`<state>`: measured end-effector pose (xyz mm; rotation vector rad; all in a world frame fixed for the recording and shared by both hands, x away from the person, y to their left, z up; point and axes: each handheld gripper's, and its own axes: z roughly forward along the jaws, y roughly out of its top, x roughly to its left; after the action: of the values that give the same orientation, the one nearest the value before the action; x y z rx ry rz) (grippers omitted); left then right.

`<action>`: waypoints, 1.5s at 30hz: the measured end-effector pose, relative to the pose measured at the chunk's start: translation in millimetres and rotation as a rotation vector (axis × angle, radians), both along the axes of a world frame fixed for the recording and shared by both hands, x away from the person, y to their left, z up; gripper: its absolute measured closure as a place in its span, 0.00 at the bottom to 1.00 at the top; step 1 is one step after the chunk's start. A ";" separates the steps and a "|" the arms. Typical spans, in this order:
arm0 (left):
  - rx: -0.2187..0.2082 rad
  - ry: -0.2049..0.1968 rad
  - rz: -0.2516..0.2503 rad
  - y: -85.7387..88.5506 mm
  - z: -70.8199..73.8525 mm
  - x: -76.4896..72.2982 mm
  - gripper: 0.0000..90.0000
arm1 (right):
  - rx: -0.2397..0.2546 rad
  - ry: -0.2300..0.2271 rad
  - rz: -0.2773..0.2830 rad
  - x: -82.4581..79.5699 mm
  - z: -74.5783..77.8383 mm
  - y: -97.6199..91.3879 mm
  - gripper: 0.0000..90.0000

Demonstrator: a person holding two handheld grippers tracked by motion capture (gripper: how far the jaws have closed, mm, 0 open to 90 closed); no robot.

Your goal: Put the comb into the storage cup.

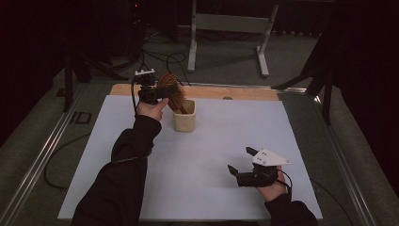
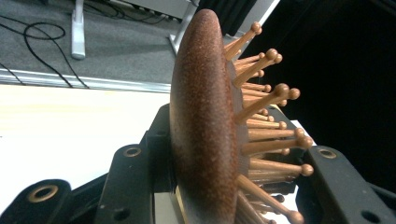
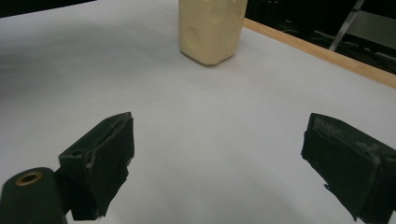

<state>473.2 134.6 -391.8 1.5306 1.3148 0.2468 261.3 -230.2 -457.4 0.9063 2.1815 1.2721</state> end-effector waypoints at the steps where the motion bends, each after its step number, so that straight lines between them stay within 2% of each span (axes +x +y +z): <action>1: 0.000 0.003 0.000 -0.2 -0.4 0.2 0.61 | 0.000 0.000 0.000 0.0 0.0 0.0 0.10; 6: 0.000 0.022 -0.010 0.6 -4.8 2.5 0.61 | 0.002 -0.002 0.002 0.0 0.3 -0.3 0.10; 17: 0.002 0.019 -0.027 0.0 -5.8 3.7 0.58 | 0.002 0.006 0.003 0.5 -0.6 0.5 0.10; 23: 0.031 0.029 -0.026 -1.1 -5.0 4.5 0.53 | 0.000 0.008 -0.001 0.3 -0.3 0.1 0.10; 24: 0.048 0.037 -0.022 -2.1 -4.2 4.8 0.52 | -0.001 0.009 -0.002 0.3 -0.3 0.1 0.10; 26: 0.073 0.043 -0.026 -3.3 -3.4 5.1 0.48 | 0.001 0.009 -0.001 0.2 -0.2 0.1 0.10; 28: 0.076 0.059 -0.035 -3.6 -3.5 5.4 0.45 | 0.000 0.011 0.003 0.3 -0.1 0.3 0.10; 29: 0.083 0.061 -0.033 -3.6 -3.4 5.3 0.41 | 0.004 0.012 0.000 0.0 0.0 0.5 0.10; 30: 0.096 0.063 -0.030 -3.2 -3.4 5.1 0.33 | 0.003 0.011 0.000 0.0 0.1 0.4 0.10; 32: 0.109 0.062 -0.021 -1.6 -3.4 4.2 0.31 | 0.004 0.011 0.000 0.0 0.2 0.3 0.10; 34: 0.102 0.059 -0.024 2.2 -3.0 3.2 0.21 | 0.003 0.012 0.000 0.0 0.4 0.3 0.10; 45: 0.104 0.005 -0.086 15.0 2.4 -6.3 0.06 | 0.000 0.007 0.002 0.5 0.5 0.2 0.10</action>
<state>467.0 149.6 -389.4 1.6723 1.2534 0.2601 261.8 -229.9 -456.9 0.9105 2.1882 1.2716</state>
